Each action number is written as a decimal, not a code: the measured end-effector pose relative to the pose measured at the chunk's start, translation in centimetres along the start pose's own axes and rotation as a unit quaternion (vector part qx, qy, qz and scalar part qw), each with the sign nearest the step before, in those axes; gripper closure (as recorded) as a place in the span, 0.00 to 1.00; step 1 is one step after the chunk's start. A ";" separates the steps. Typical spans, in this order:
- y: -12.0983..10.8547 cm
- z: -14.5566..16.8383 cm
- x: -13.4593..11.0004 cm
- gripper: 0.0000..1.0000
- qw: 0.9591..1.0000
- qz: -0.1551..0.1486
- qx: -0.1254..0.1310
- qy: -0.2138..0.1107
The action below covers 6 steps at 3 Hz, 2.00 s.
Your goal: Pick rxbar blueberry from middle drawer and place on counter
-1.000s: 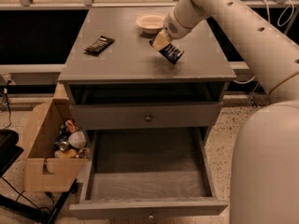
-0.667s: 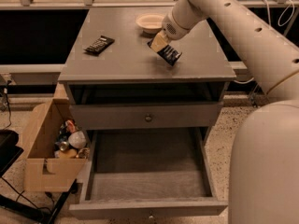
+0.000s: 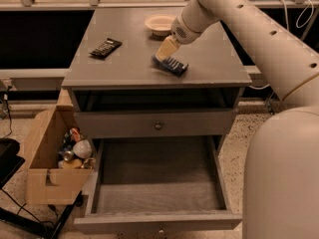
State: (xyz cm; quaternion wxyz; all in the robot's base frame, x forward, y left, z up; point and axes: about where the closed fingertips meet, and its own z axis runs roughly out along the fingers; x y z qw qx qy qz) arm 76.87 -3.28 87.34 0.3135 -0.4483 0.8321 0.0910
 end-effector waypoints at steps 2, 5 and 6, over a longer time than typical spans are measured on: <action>-0.1 -1.3 -0.2 0.00 1.000 -0.002 -0.013 -0.022; 10.2 -15.3 -3.0 0.00 0.975 0.021 0.015 -0.222; 11.5 -14.6 -1.1 0.00 0.970 0.040 0.024 -0.237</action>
Offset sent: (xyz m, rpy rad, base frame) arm -0.0086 -0.0182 0.0335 0.0913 -0.0325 0.0401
